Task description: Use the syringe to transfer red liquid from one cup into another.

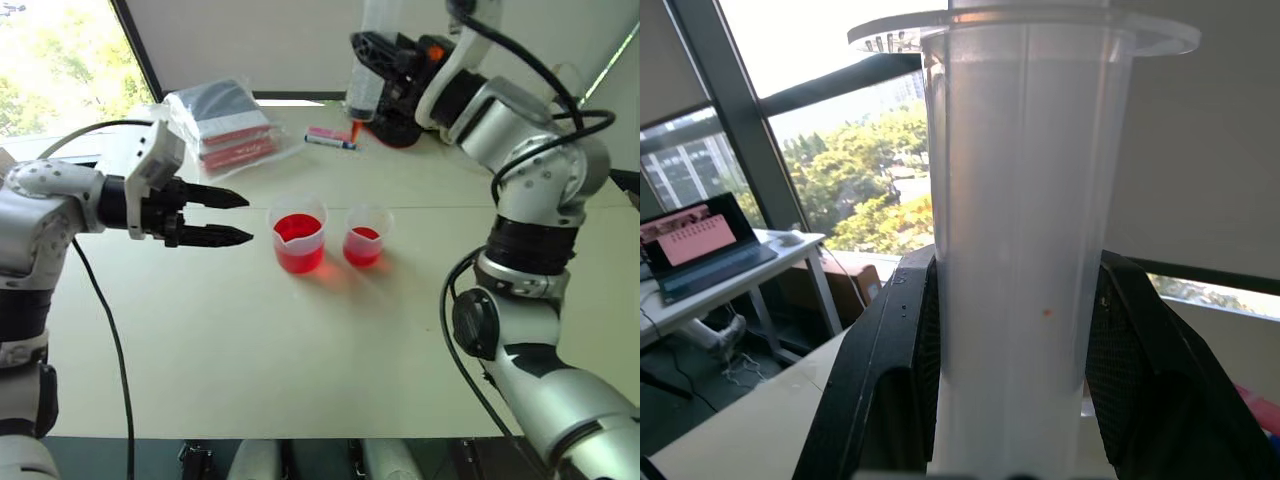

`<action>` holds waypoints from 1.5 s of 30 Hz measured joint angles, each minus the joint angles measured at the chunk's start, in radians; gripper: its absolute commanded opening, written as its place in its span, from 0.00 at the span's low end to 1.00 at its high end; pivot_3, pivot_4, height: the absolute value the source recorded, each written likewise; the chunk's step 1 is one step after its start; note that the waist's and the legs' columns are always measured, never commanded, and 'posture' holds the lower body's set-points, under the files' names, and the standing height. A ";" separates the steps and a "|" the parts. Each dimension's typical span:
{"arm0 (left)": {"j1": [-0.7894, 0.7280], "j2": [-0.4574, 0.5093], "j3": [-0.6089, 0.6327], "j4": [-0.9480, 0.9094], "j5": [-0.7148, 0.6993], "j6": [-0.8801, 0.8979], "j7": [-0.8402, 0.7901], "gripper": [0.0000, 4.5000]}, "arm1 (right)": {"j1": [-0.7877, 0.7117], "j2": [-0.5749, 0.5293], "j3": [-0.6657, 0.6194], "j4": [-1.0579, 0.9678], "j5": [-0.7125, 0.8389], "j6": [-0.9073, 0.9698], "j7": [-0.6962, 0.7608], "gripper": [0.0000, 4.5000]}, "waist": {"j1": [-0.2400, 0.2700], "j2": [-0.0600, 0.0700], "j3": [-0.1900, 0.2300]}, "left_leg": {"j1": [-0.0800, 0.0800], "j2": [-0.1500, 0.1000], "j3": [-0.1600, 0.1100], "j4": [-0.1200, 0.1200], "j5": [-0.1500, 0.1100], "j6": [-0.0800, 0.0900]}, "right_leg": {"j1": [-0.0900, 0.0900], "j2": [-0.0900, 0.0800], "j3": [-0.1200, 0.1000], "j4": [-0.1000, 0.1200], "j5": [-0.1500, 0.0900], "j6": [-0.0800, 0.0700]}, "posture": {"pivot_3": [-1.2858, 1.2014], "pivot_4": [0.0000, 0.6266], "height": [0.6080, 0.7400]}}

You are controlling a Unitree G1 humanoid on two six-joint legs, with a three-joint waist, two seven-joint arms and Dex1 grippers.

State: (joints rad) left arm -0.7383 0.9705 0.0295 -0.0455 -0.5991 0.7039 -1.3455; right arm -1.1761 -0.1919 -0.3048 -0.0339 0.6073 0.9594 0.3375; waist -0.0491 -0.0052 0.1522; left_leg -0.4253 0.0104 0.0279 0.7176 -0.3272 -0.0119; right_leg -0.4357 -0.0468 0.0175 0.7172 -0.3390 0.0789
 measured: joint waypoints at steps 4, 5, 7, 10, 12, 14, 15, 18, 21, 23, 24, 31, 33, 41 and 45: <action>0.026 0.018 0.028 0.032 0.006 -0.016 0.011 0.73 | 0.072 0.034 0.020 -0.068 0.091 -0.022 0.062 0.31 | 0.000 0.000 0.000 | 0.000 0.000 0.000 0.000 0.000 0.000 | 0.000 0.000 0.000 0.000 0.000 0.000 | 0.52 0.24 0.78; 0.031 0.022 0.030 0.043 0.011 -0.018 0.013 0.73 | 0.091 0.034 0.030 -0.076 0.099 -0.028 0.071 0.31 | 0.001 0.000 0.000 | 0.000 0.000 0.000 0.000 0.000 0.000 | 0.000 0.000 0.000 0.000 0.000 0.000 | 0.52 0.24 0.78; 0.033 0.024 0.036 0.051 0.012 -0.017 0.018 0.73 | 0.117 0.034 0.054 -0.083 0.105 -0.049 0.091 0.31 | 0.001 0.000 0.000 | 0.000 0.000 0.000 0.000 0.000 0.000 | 0.000 0.000 0.000 0.000 0.000 0.000 | 0.52 0.24 0.78; 0.034 0.023 0.044 0.057 0.009 -0.016 0.029 0.73 | 0.170 0.045 0.129 -0.103 0.096 -0.109 0.127 0.31 | -0.003 0.000 0.000 | 0.000 0.000 0.000 0.000 0.000 0.000 | 0.000 0.000 0.000 0.000 0.000 0.000 | 0.52 0.24 0.78; 0.034 0.022 0.045 0.064 0.008 -0.015 0.035 0.73 | 0.211 0.049 0.187 -0.103 0.062 -0.159 0.146 0.31 | -0.006 0.000 0.000 | 0.000 0.000 0.000 0.000 0.000 0.000 | 0.000 0.000 0.000 0.000 0.000 0.000 | 0.52 0.24 0.78; 0.033 0.015 0.048 0.067 0.003 -0.014 0.043 0.73 | 0.249 0.054 0.237 -0.093 0.018 -0.216 0.160 0.31 | -0.008 0.000 0.000 | 0.000 0.000 0.000 0.000 0.000 0.000 | 0.000 0.000 0.000 0.000 0.000 0.000 | 0.52 0.24 0.78; 0.031 0.009 0.052 0.070 -0.001 -0.012 0.046 0.73 | 0.261 0.054 0.261 -0.084 -0.007 -0.248 0.167 0.31 | -0.009 0.000 0.000 | 0.000 0.000 0.000 0.000 0.000 0.000 | 0.000 0.000 0.000 0.000 0.000 0.000 | 0.52 0.24 0.78; 0.013 0.004 0.061 0.080 -0.003 -0.009 0.056 0.73 | 0.286 0.060 0.330 -0.048 -0.088 -0.355 0.183 0.31 | -0.016 0.000 0.000 | 0.000 0.000 -0.001 0.000 0.000 0.000 | 0.000 0.000 0.000 0.000 0.000 0.000 | 0.52 0.24 0.78; -0.010 -0.002 0.063 0.084 -0.003 -0.009 0.062 0.73 | 0.309 0.069 0.380 0.005 -0.160 -0.455 0.193 0.31 | -0.022 0.000 0.000 | 0.000 0.000 -0.001 0.000 0.000 0.000 | 0.000 0.000 -0.001 0.001 0.000 0.000 | 0.52 0.24 0.78; -0.015 -0.010 0.063 0.084 -0.004 -0.006 0.068 0.73 | 0.316 0.071 0.394 0.040 -0.199 -0.508 0.200 0.31 | -0.022 0.000 0.000 | 0.000 0.000 -0.001 0.000 0.000 0.000 | 0.000 0.000 -0.001 0.001 0.000 0.000 | 0.52 0.24 0.78; -0.016 -0.014 0.063 0.084 -0.006 -0.004 0.069 0.73 | 0.318 0.072 0.399 0.049 -0.211 -0.526 0.202 0.31 | -0.022 0.000 0.000 | 0.000 0.000 -0.001 0.000 0.000 -0.001 | 0.000 0.000 -0.001 0.001 0.000 0.000 | 0.52 0.24 0.78; -0.016 -0.020 0.064 0.084 -0.022 0.012 0.084 0.73 | 0.360 0.096 0.420 0.082 -0.260 -0.607 0.213 0.31 | -0.022 0.000 0.000 | 0.000 0.000 -0.001 0.000 0.000 -0.001 | 0.000 0.000 -0.001 0.001 0.000 0.000 | 0.52 0.24 0.78; -0.019 -0.020 0.064 0.084 -0.022 0.012 0.089 0.73 | 0.378 0.100 0.425 0.083 -0.274 -0.629 0.215 0.31 | -0.021 0.000 0.000 | 0.000 0.000 -0.002 0.000 0.000 -0.001 | 0.000 0.000 -0.001 0.001 0.000 0.000 | 0.52 0.24 0.78; -0.054 -0.029 0.065 0.096 -0.022 0.011 0.109 0.73 | 0.455 0.117 0.459 0.100 -0.314 -0.667 0.218 0.31 | -0.022 0.000 0.000 | 0.001 0.000 -0.002 0.000 0.000 -0.001 | 0.000 0.000 -0.001 0.001 0.000 0.000 | 0.52 0.24 0.78; -0.055 -0.039 0.064 0.108 -0.021 0.011 0.110 0.73 | 0.478 0.135 0.475 0.101 -0.332 -0.686 0.216 0.31 | -0.022 0.000 0.000 | 0.001 0.000 -0.002 0.000 0.001 -0.001 | 0.000 0.000 -0.001 0.001 0.000 0.000 | 0.52 0.24 0.78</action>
State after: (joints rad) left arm -0.7934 0.9314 0.0940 0.0629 -0.6202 0.7146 -1.2357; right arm -0.6984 -0.0566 0.1699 0.0670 0.2752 0.2737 0.5534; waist -0.0714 -0.0052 0.1522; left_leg -0.4248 0.0105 0.0263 0.7180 -0.3266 -0.0129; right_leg -0.4355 -0.0465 0.0163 0.7179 -0.3390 0.0789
